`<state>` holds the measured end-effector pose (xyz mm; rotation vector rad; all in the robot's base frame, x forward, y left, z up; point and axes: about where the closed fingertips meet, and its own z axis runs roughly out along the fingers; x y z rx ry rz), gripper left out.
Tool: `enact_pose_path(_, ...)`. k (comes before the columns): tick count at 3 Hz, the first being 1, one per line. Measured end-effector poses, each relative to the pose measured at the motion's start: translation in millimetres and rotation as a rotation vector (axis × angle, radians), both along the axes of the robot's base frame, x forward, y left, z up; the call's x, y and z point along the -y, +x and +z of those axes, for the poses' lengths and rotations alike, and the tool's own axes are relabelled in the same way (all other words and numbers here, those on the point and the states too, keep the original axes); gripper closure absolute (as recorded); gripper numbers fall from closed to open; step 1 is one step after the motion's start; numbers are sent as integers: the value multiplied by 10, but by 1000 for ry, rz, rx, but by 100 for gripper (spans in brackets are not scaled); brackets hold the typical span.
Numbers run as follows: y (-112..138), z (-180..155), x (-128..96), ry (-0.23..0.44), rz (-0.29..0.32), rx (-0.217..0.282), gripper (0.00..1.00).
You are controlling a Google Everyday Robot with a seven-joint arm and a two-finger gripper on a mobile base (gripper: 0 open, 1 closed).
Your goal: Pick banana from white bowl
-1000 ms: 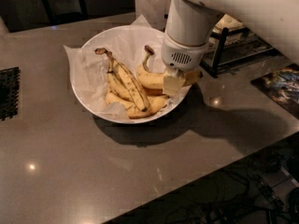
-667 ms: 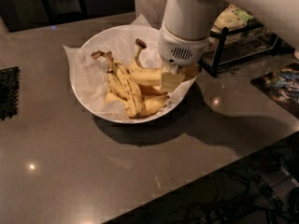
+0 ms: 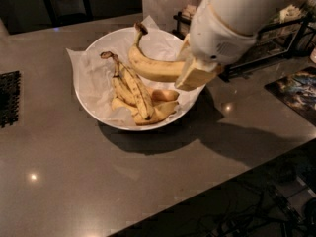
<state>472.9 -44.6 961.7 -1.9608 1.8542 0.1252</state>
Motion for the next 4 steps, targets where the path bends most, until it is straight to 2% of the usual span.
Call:
enact_pose_path(1,-103,146,415,152,11,40,100)
enact_pose_path(2,-323,282,725,296,72,64,100)
enact_pose_path(3,-650,509,735,390,228,111,100)
enact_pose_path(4,-1039,688,451,327,454,181,100)
